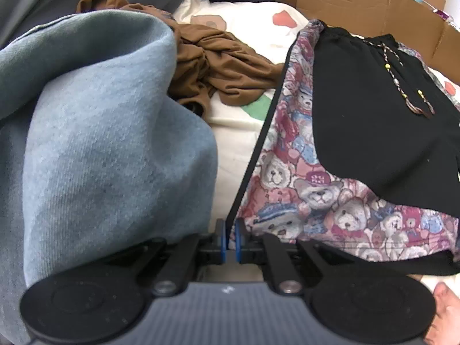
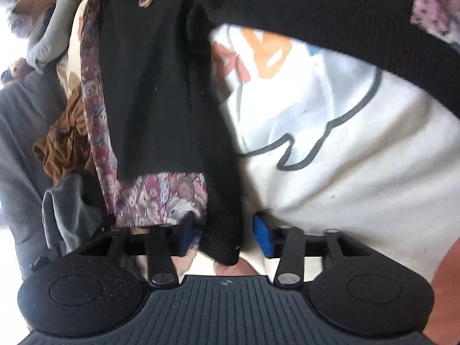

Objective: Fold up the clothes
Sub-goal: 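Hold the side panel with the left gripper while the right gripper grasps the black leg edge, then open both grippers to release the pants onto the sheet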

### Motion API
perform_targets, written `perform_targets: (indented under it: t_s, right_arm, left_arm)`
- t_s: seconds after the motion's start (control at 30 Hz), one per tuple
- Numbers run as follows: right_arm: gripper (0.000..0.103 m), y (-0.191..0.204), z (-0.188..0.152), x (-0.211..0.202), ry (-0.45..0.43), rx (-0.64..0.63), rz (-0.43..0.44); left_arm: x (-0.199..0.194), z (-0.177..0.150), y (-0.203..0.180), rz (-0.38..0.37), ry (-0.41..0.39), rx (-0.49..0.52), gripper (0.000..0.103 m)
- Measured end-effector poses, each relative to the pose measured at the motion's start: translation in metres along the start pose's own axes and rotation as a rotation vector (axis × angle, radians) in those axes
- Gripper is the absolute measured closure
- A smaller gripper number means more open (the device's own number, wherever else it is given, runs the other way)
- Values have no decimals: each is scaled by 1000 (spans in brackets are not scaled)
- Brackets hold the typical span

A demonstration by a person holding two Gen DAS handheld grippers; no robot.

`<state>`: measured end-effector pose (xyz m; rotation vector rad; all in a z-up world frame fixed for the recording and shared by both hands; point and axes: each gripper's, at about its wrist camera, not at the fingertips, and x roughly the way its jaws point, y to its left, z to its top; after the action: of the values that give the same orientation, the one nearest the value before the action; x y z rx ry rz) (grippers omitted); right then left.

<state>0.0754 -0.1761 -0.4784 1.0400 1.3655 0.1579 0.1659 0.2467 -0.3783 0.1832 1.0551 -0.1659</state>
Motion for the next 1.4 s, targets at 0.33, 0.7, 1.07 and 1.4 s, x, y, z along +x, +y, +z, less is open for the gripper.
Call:
perform_targets:
  t_s: [0.33,0.7,1.07,1.4]
  right_arm:
    - [103,20,-5,-8,35,-135,-100]
    - [103,50,4,16,67,-304,-229]
    - [88,61,7,-3,41,-295,-248]
    - [88,94,23,-30,-107,-416,-223]
  left_arm:
    - [-5,2,10,-72,52,-109,97]
    - [28,-11,-6,40,105,18,97]
    - [1,-18,6,36,62,-65,89]
    - [-3,18,-32,-30,-98,-40,74]
